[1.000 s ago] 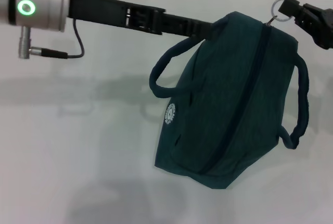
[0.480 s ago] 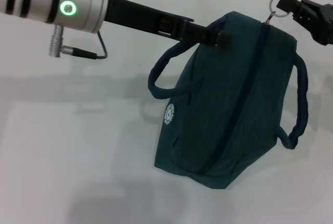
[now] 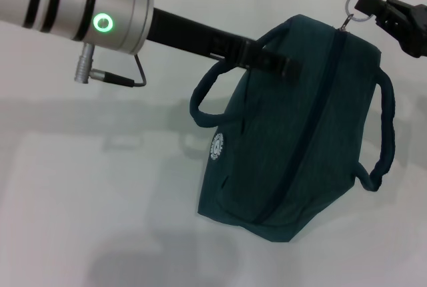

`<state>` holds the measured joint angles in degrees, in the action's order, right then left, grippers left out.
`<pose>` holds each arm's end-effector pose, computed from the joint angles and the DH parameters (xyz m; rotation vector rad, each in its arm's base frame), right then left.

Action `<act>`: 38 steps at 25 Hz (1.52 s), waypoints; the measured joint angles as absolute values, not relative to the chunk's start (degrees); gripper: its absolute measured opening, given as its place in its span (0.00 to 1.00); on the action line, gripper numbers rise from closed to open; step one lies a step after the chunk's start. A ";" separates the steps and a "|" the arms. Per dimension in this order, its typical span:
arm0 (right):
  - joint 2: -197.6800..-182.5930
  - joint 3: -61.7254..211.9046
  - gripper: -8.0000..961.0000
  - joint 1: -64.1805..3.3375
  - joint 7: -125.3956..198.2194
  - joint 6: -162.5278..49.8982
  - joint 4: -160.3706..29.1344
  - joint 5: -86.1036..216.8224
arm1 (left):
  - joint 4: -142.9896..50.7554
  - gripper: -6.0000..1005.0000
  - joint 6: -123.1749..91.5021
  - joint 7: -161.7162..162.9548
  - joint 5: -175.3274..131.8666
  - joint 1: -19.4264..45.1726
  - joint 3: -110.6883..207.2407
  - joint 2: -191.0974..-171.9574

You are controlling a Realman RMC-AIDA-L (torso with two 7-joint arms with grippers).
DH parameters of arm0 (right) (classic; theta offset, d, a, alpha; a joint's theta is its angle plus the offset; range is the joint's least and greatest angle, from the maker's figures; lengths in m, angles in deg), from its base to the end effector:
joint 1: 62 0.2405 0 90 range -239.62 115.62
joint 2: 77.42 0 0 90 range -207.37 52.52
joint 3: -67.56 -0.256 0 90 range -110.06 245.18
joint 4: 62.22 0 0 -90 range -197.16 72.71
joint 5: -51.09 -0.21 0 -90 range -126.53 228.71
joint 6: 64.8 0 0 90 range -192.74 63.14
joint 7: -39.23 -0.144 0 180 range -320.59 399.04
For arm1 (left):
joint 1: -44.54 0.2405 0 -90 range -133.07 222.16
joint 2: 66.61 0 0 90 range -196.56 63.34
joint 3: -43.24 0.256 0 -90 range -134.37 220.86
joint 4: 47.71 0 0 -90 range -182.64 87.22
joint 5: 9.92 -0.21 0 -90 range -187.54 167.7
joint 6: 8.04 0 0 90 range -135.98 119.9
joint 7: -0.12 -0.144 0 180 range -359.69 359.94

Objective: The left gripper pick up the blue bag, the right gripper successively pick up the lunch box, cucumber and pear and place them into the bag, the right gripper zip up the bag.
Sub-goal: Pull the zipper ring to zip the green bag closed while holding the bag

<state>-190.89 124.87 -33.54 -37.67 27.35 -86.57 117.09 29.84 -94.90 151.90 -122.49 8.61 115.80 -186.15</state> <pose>0.2355 0.3402 0.0406 -2.3356 0.6723 1.4274 -0.0891 0.3503 0.0067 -2.8368 -1.1740 -0.4148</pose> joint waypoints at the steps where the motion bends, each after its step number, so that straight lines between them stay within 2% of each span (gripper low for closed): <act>1: -190.88 124.87 0.04 -33.53 -37.67 27.39 -86.57 117.09 | 29.84 0.73 -94.74 151.91 -123.54 8.56 116.76 -186.17; 15: -191.15 124.86 0.05 -33.49 -37.74 27.74 -86.57 117.21 | 29.79 0.69 -90.92 150.99 -127.63 8.99 119.61 -186.23; 18: -191.15 124.87 0.05 -33.63 -37.79 27.81 -86.57 117.18 | 29.39 0.49 -90.86 150.63 -127.48 9.04 119.61 -186.23; 23: -191.24 124.86 0.05 -33.72 -37.91 28.07 -86.27 117.15 | 28.70 0.23 -90.83 150.06 -127.69 8.94 119.58 -186.12; 29: -191.34 124.79 0.05 -34.24 -39.02 27.72 -85.90 116.88 | 28.62 0.11 -90.82 146.71 -126.13 10.09 119.53 -186.20; 38: -191.39 124.21 0.05 -34.32 -42.94 26.77 -82.67 115.07 | 28.62 0.05 -91.28 138.01 -119.29 13.17 120.62 -186.23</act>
<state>-191.39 124.21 -34.32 -42.94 26.77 -82.67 115.07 28.62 -91.28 138.01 -119.29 13.17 120.62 -186.23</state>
